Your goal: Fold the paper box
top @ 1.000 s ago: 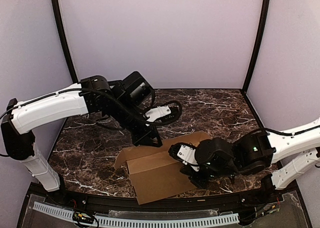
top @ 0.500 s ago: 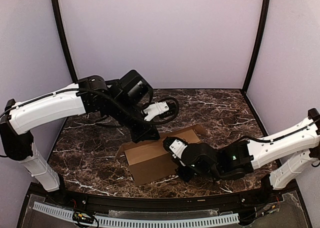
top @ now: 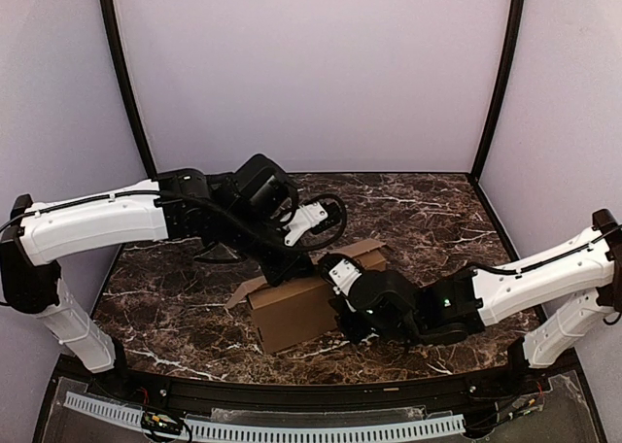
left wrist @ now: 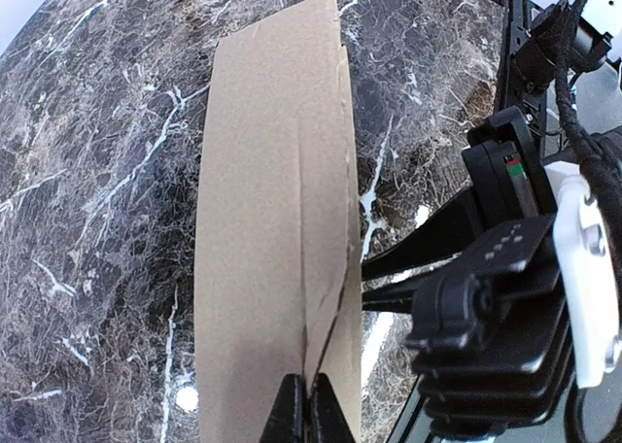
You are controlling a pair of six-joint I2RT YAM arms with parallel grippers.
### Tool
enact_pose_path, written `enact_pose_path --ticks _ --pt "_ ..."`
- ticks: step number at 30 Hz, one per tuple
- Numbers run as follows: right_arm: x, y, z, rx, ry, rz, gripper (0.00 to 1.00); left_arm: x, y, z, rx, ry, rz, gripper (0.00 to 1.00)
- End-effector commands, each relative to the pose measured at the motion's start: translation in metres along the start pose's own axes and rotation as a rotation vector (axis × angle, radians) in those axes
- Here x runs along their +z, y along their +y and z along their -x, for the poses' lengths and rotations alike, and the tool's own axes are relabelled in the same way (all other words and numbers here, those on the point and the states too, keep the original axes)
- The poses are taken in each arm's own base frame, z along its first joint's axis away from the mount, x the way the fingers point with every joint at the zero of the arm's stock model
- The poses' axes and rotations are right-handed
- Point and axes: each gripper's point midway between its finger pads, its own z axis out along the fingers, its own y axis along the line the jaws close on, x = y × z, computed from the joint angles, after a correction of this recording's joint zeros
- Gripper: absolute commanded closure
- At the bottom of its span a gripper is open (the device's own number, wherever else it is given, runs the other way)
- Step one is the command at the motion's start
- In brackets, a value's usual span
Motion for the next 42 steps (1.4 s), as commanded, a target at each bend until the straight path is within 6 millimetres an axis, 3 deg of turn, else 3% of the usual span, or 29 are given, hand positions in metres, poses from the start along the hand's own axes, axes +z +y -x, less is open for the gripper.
enact_pose_path --ticks 1,5,9,13,16,20,26,31,37,42 --pt "-0.014 -0.009 0.038 0.111 -0.127 0.001 0.79 0.026 -0.014 -0.047 -0.075 0.152 -0.037 0.99" --pt "-0.029 -0.013 0.040 0.107 -0.113 0.028 0.61 0.032 -0.013 -0.053 -0.091 0.161 -0.027 0.99" --pt "-0.051 -0.026 0.035 0.089 -0.067 0.034 0.55 0.033 -0.009 -0.056 -0.090 0.167 -0.001 0.99" --pt "-0.077 -0.052 0.025 0.060 -0.019 -0.022 0.52 0.033 -0.008 -0.057 -0.086 0.173 0.009 0.99" --pt "-0.095 -0.073 0.020 0.031 0.001 -0.070 0.42 0.032 -0.007 -0.059 -0.082 0.181 0.015 0.99" --pt "-0.104 -0.099 0.014 -0.006 0.030 -0.128 0.36 0.030 -0.008 -0.059 -0.068 0.183 0.019 0.99" --pt "-0.103 -0.127 0.022 -0.069 0.042 -0.184 0.38 0.025 -0.009 -0.062 -0.041 0.194 0.020 0.99" --pt "-0.098 -0.139 0.027 -0.089 0.054 -0.146 0.42 0.020 -0.011 -0.063 -0.021 0.195 0.020 0.99" --pt "-0.087 -0.133 0.033 -0.103 0.033 -0.074 0.52 0.015 -0.013 -0.061 -0.008 0.181 0.020 0.99" --pt "-0.080 -0.118 0.030 -0.136 0.027 0.014 0.53 0.012 -0.014 -0.057 -0.003 0.166 0.016 0.99"
